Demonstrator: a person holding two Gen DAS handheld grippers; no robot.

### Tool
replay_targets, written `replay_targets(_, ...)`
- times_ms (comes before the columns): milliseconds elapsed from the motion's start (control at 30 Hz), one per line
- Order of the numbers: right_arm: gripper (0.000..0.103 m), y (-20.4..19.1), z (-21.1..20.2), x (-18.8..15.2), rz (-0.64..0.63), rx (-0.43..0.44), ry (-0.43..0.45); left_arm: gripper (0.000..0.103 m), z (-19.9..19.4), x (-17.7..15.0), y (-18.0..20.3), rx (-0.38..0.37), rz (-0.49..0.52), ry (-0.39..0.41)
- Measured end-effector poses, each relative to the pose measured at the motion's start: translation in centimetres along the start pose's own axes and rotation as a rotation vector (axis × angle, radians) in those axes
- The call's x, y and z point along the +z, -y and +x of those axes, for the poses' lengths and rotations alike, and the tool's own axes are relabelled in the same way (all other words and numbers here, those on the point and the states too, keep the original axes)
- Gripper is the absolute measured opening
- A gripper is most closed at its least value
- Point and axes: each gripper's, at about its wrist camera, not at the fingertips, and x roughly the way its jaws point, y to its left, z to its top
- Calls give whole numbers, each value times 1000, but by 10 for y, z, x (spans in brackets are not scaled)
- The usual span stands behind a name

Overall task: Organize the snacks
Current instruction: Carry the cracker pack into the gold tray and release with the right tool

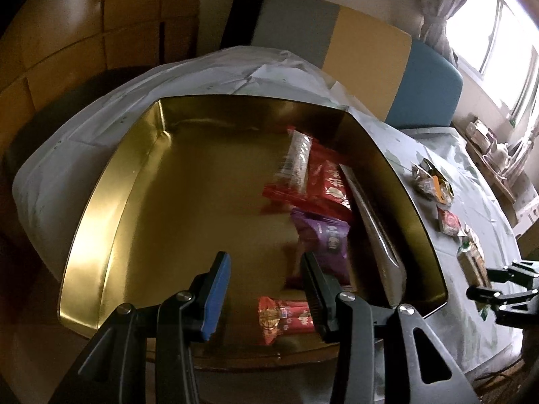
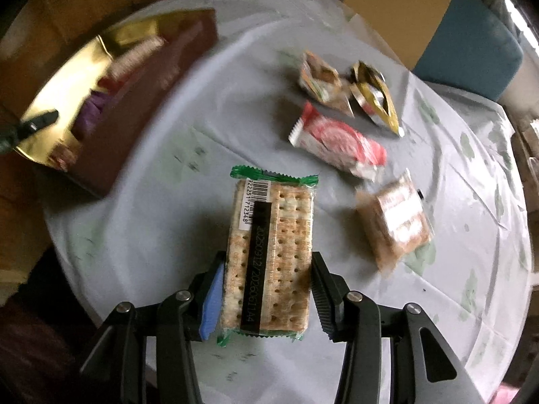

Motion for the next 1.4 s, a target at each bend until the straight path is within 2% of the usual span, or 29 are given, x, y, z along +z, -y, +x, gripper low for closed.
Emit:
replay_targets(200,48,-16,-24,28,9,84,84,44,-1,1,-6,4,-9,12)
replay_targets(433,48,-46,-39,54,26,195,142,44,0,3,-12,12,-26,16)
replay_targets(633,48,-74,-34,76,31,248,171,44,-5,5,-24,41,-66,47)
replay_targets(833,48,-106,-23,102,36,311,188,44,-1,9,-40,60,-107,42)
replay_targets(900,48,-118,-15,108,27,316,172,44,0,9,-42,60,-113,39)
replay_targets(1033,52,-130,9,115,20,272,132,44,1,9,-43,55,-114,36)
replay_targets(1233,51,-136,16,104,-35,255,111,44,5,7,-42,56,-116,26)
replay_targets(1300,47,-139,16,101,-46,251,114,44,3,8,-41,56,-114,30)
replay_targets(1333,34,-141,17,100,-56,241,121,44,2,8,-40,55,-111,33)
replay_targets(1367,27,-143,18,99,-65,234,122,44,0,8,-39,54,-107,37)
replay_targets(1400,27,-144,19,98,-67,232,121,44,-1,8,-38,53,-103,41)
